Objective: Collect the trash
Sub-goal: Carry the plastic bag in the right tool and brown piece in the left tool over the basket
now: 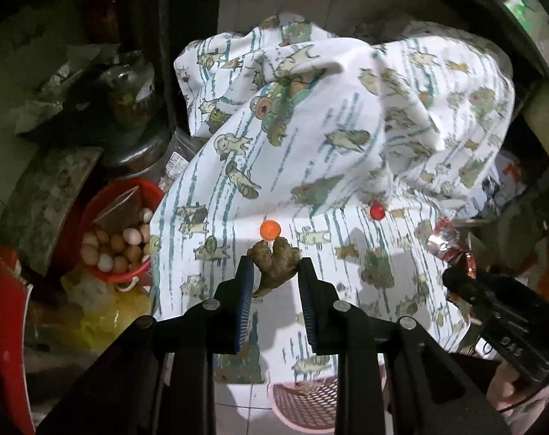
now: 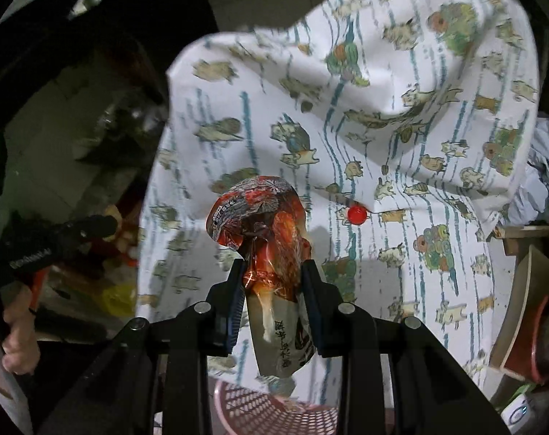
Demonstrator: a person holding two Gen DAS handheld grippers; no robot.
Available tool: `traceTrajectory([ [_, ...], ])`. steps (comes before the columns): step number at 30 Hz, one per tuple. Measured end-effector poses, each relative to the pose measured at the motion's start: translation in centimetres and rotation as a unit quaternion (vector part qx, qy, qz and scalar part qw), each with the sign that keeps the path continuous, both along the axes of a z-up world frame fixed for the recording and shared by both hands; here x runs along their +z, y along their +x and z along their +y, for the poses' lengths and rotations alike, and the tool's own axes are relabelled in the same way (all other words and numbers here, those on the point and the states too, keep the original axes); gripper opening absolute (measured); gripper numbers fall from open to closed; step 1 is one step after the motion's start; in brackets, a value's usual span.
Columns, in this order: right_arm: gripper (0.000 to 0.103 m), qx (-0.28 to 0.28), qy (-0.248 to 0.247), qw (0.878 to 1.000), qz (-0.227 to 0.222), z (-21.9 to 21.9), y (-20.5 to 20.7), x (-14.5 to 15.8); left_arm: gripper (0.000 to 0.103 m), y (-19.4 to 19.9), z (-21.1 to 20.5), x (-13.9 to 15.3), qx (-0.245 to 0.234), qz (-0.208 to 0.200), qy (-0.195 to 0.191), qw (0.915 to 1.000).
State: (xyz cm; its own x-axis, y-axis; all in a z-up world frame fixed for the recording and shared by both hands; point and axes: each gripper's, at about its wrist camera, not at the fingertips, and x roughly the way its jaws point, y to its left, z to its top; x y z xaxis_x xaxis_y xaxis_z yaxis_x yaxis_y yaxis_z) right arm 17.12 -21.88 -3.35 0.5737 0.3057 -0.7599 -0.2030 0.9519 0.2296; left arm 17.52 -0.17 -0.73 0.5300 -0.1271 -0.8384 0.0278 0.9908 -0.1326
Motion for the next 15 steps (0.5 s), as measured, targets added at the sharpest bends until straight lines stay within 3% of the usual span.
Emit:
traceTrajectory([
  [3,0.033,-0.004,0.02,1.0,-0.002,-0.3,-2.7,0.3,0.024,-2.0,-0.3,0.1,0.001,-0.006,-0.001,1.0],
  [7,0.033,0.004,-0.006,1.0,-0.02,0.2,-5.3,0.6,0.024,-4.6,-1.1,-0.5,-0.004,0.001,0.003,1.0],
  [15,0.034,0.004,-0.015,1.0,-0.01,0.4,-8.8,-0.5,0.024,-8.6,-2.2,-3.2,-0.012,0.033,-0.008,0.9993],
])
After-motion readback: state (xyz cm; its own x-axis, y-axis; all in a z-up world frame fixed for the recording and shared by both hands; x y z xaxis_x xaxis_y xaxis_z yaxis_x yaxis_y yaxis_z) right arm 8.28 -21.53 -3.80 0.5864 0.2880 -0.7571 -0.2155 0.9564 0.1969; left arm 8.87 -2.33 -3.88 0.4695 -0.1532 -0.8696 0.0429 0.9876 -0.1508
